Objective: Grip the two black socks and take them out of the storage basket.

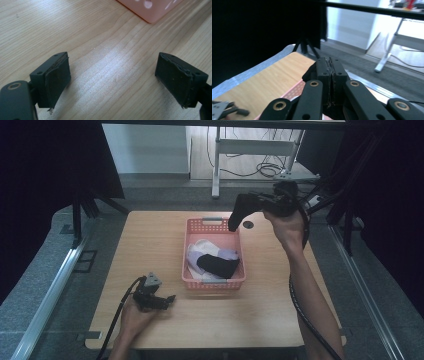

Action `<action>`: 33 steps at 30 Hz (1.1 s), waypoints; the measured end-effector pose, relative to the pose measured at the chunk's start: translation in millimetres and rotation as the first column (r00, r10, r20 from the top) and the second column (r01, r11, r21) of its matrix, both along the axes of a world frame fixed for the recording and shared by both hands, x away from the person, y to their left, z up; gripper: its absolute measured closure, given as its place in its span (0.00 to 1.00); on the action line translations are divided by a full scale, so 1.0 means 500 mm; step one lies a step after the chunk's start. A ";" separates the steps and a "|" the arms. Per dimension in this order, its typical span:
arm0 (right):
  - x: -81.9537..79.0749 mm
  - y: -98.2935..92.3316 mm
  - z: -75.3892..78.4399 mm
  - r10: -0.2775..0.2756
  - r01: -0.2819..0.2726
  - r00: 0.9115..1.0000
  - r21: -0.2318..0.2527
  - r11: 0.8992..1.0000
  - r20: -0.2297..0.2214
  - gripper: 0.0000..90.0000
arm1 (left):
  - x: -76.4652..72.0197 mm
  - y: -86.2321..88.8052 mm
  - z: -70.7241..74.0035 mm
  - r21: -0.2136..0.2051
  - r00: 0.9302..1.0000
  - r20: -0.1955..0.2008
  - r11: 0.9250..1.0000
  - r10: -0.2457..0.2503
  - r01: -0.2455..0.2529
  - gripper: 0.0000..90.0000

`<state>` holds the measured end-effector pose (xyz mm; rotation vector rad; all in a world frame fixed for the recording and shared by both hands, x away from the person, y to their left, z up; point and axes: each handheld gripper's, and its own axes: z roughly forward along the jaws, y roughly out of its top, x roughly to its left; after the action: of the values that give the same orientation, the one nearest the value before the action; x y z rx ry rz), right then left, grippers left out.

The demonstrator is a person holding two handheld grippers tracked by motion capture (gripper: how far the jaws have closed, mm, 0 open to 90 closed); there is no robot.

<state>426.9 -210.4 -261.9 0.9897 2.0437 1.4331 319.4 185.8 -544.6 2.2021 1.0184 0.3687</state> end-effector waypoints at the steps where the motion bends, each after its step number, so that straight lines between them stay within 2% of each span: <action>1: 0.000 0.000 0.000 0.000 0.000 1.000 0.000 1.000 0.000 0.97 | 0.000 0.000 0.000 0.000 1.000 0.000 1.000 0.000 0.000 0.14; 7: -0.010 -0.071 0.006 -0.083 0.083 0.996 0.015 0.996 0.023 0.97 | 0.000 0.000 0.000 0.000 1.000 0.000 1.000 0.000 0.000 0.14; 13: -0.018 -0.109 -0.004 -0.130 0.130 0.991 -0.003 0.991 0.022 0.97 | 0.000 -0.001 0.000 -0.003 1.000 0.002 1.000 0.003 -0.003 0.14; 18: -0.026 -0.138 -0.026 -0.166 0.166 0.986 -0.024 0.986 0.017 0.97 | 0.000 -0.001 0.000 -0.003 1.000 0.002 1.000 0.003 -0.003 0.14; 25: -0.039 -0.169 -0.079 -0.196 0.196 0.981 -0.051 0.979 -0.007 0.97 | 0.000 -0.001 0.000 -0.004 1.000 0.004 1.000 0.004 -0.004 0.14; 33: -0.050 -0.191 -0.167 -0.217 0.213 0.974 -0.072 0.974 -0.058 0.96 | 0.000 -0.001 0.000 -0.003 1.000 0.002 1.000 0.002 -0.002 0.14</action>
<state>402.0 -305.7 -345.6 1.2042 1.9466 1.2292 319.2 185.5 -544.7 2.1974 1.0198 0.3704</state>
